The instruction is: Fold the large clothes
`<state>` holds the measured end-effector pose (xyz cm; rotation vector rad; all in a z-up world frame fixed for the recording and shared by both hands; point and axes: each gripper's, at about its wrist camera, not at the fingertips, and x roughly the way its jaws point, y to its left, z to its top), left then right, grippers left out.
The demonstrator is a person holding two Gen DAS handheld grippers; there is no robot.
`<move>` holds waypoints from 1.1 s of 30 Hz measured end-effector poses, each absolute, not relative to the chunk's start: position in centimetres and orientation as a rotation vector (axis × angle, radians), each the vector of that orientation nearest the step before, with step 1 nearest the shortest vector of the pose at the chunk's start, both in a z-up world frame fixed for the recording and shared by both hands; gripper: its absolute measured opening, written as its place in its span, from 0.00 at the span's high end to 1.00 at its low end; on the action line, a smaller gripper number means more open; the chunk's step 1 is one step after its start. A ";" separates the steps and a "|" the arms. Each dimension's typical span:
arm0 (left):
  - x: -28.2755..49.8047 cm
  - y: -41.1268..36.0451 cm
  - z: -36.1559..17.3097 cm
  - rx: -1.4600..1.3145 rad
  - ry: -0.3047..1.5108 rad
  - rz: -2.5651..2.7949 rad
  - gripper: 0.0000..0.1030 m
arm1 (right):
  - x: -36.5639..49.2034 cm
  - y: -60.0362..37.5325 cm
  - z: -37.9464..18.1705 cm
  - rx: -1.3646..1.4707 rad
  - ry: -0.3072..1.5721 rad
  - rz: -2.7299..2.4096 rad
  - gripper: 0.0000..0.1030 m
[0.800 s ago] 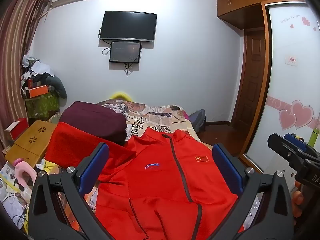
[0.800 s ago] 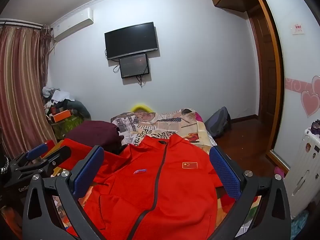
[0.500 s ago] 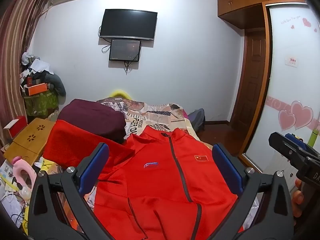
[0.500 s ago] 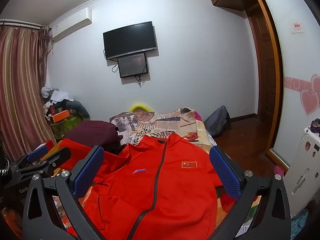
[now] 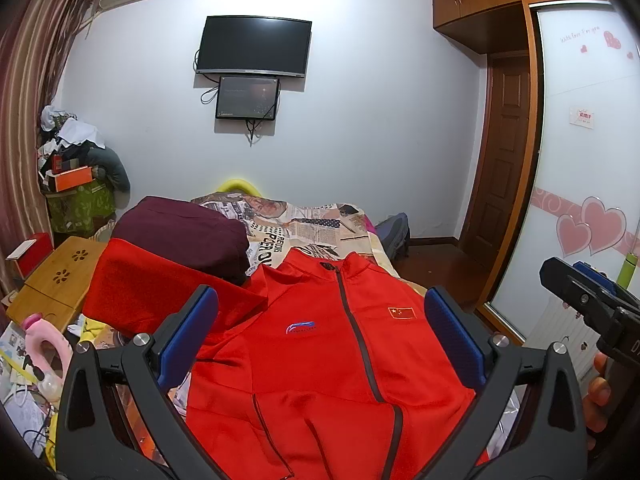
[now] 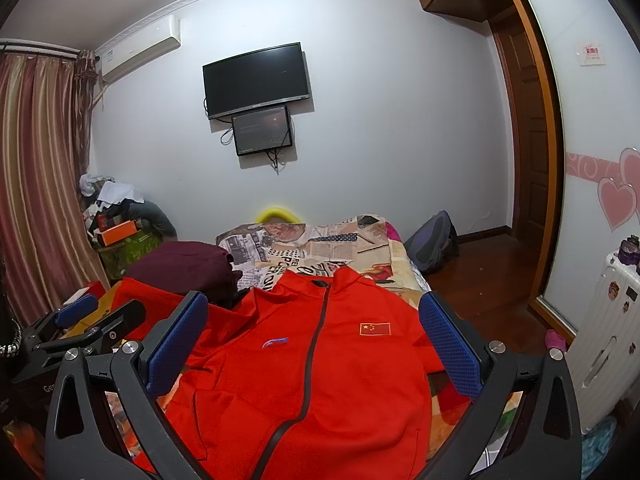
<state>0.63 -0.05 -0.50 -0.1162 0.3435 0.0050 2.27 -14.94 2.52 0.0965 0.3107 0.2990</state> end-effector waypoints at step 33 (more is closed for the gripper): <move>1.3 0.4 -0.7 -0.128 0.361 0.002 0.00 | 2.7 -15.4 2.2 0.098 0.322 0.294 0.00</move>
